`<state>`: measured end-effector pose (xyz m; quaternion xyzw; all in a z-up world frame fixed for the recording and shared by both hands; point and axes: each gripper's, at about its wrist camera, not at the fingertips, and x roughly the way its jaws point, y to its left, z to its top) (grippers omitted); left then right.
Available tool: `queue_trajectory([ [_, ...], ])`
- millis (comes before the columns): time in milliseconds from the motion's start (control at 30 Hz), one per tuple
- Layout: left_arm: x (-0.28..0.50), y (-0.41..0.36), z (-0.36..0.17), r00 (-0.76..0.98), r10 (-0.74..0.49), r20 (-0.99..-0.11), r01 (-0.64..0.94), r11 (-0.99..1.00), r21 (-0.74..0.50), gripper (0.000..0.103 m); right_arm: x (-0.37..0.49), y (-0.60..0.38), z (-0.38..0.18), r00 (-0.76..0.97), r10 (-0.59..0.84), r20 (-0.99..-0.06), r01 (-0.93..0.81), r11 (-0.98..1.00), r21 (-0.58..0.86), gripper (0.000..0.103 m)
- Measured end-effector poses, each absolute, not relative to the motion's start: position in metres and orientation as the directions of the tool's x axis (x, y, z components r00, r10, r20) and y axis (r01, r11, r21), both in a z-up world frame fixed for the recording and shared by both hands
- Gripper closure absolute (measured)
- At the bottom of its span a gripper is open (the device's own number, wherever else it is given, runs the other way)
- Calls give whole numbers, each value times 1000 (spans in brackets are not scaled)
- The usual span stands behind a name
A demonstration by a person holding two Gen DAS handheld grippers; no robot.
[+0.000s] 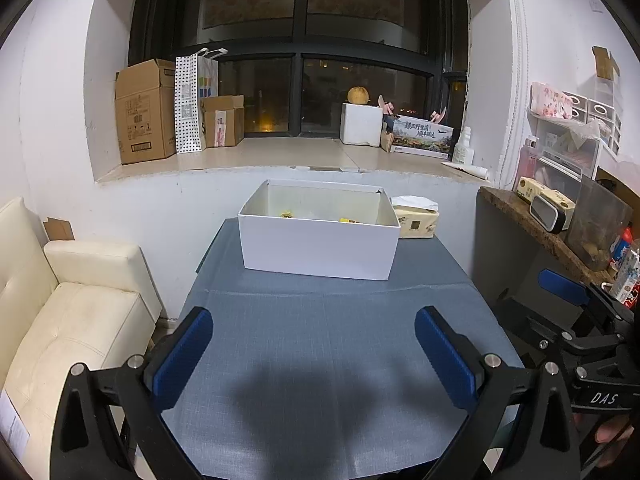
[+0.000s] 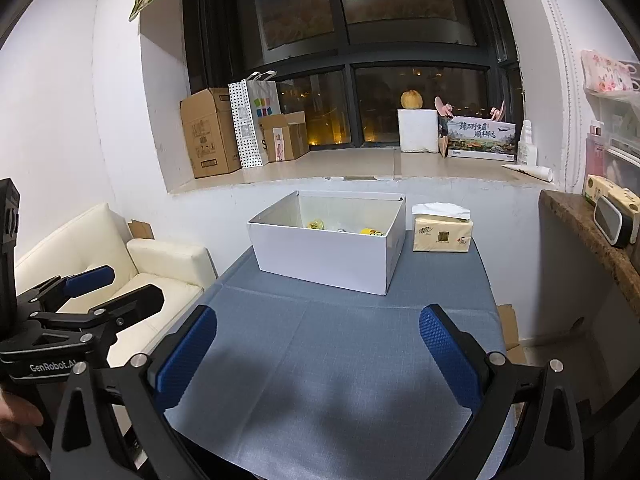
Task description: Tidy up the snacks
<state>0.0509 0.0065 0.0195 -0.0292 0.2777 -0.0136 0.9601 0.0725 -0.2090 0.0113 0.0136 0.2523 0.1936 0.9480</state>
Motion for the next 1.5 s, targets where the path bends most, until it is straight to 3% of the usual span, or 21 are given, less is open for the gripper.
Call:
queue_trajectory([
  [1500,51,4,15,835,-57,-547,26,998,-64,0,73,-211,7,790,380,-480,-367,922,126,0],
])
